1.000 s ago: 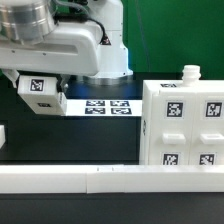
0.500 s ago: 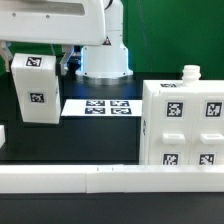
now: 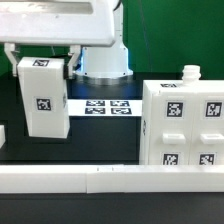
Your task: Assemble cabinet
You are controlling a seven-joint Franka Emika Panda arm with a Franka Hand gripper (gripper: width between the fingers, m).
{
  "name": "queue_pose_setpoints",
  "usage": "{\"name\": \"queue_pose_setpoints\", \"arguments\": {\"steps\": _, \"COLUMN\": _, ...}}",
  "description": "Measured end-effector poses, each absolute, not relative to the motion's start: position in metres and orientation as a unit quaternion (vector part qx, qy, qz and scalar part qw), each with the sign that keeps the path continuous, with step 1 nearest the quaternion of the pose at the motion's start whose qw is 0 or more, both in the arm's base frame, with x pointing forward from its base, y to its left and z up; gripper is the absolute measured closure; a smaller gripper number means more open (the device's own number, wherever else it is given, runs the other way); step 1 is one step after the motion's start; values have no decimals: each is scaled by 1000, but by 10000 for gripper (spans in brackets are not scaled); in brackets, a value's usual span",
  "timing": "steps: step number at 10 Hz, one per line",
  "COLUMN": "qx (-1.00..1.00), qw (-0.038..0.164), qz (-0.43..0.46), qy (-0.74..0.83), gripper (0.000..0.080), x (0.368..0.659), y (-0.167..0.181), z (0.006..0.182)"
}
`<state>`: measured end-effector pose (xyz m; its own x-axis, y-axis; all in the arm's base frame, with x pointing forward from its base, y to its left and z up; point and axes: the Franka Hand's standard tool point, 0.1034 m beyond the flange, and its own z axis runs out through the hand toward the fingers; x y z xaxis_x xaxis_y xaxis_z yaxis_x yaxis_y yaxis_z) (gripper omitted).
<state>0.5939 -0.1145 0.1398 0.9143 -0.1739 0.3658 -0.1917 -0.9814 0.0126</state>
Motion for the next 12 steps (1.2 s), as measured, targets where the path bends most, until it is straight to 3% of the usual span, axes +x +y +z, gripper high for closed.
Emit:
{"name": "queue_pose_setpoints", "arguments": {"steps": 3, "qx": 962, "qw": 60, "qz": 248, "qy": -98, "gripper": 234, "x": 595, "y": -110, "z": 139}}
{"name": "queue_pose_setpoints", "arguments": {"steps": 5, "qx": 964, "qw": 56, "qz": 241, "qy": -99, "gripper": 234, "x": 594, "y": -109, "z": 137}}
{"name": "queue_pose_setpoints", "arguments": {"steps": 7, "qx": 970, "qw": 56, "qz": 222, "qy": -82, "gripper": 234, "x": 584, "y": -134, "z": 136}}
{"name": "queue_pose_setpoints", "arguments": {"steps": 9, "qx": 971, "qw": 53, "qz": 220, "qy": -83, "gripper": 234, "x": 574, "y": -133, "z": 120}}
{"name": "queue_pose_setpoints", "arguments": {"steps": 12, "qx": 971, "qw": 50, "qz": 221, "qy": -82, "gripper": 234, "x": 569, "y": -106, "z": 95}}
